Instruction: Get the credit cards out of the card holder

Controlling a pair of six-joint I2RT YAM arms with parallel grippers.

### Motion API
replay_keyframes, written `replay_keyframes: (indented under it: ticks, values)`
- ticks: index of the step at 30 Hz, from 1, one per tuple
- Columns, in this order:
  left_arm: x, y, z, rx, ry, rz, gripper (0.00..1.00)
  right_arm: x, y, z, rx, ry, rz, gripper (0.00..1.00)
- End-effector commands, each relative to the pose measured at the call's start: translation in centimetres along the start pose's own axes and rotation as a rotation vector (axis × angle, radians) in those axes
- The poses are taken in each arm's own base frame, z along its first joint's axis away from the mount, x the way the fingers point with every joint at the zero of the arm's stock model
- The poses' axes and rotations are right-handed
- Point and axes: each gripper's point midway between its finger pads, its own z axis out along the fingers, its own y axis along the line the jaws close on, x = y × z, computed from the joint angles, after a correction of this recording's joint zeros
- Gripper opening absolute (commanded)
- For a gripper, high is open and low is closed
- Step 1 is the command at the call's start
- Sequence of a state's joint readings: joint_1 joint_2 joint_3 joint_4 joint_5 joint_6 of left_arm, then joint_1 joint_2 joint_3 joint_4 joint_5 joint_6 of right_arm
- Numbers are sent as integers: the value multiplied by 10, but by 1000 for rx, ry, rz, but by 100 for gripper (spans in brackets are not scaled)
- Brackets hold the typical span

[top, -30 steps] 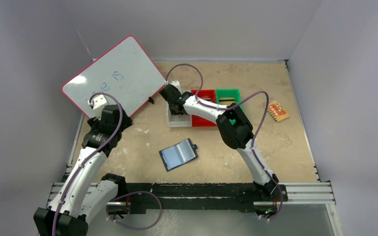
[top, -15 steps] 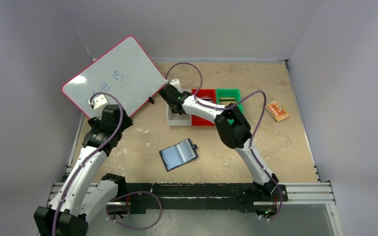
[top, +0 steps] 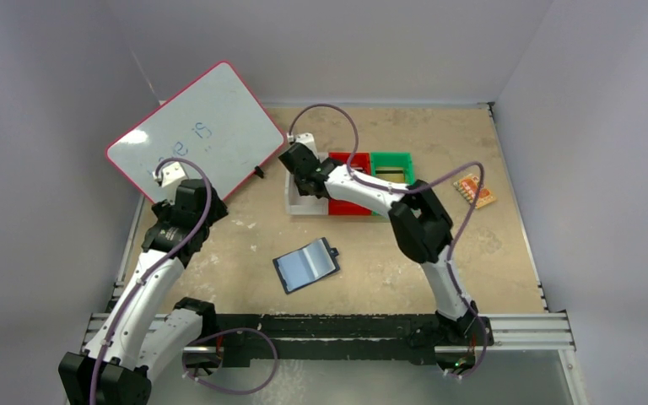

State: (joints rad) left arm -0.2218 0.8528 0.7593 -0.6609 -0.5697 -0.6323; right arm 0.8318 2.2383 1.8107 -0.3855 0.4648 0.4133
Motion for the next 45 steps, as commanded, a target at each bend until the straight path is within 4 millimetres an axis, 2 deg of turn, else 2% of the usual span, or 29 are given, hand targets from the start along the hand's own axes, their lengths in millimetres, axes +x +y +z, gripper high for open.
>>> replay_keyframes:
  ticks: [1, 3, 5, 7, 10, 13, 17, 27, 30, 33, 37, 40, 45]
  values:
    - [-16, -8, -4, 35, -32, -14, 85, -55, 12, -99, -112, -204, 116, 35]
    - [-16, -8, -4, 35, -32, -13, 85, -34, 16, -117, -135, -188, 141, 42]
    - [-16, -8, -3, 33, -32, -14, 85, -9, 28, -135, -193, -173, 150, 49]
    - [-16, -8, -3, 30, -30, -12, 85, 20, 52, -154, -299, -147, 142, 57]
    - [-15, -8, -2, 25, -27, -10, 85, 69, 80, -171, -437, -64, 149, 61]
    - [-15, -6, -1, 15, -30, -10, 85, 109, 94, -181, -459, 2, 135, 64]
    - [-14, -5, 0, 7, -26, -7, 85, 148, 102, -175, -436, 78, 111, 67]
    - [-8, -6, 5, -5, -3, 9, 83, 198, 83, -135, -235, 179, 12, 68]
    - [-8, -6, 5, -6, -3, 7, 83, 211, 76, -129, -203, 204, 13, 59]
    - [-7, -6, 6, -7, 4, 11, 82, 216, 72, -129, -187, 216, 45, 43]
    - [-5, -7, 7, -5, 12, 18, 81, 217, 65, -134, -168, 219, 99, 37]
    - [-4, -9, 8, 1, 17, 19, 81, 222, 46, -135, -89, 227, 134, 29]
    - [-2, -11, 8, 9, 26, 22, 81, 240, 21, -143, -23, 265, 221, 31]
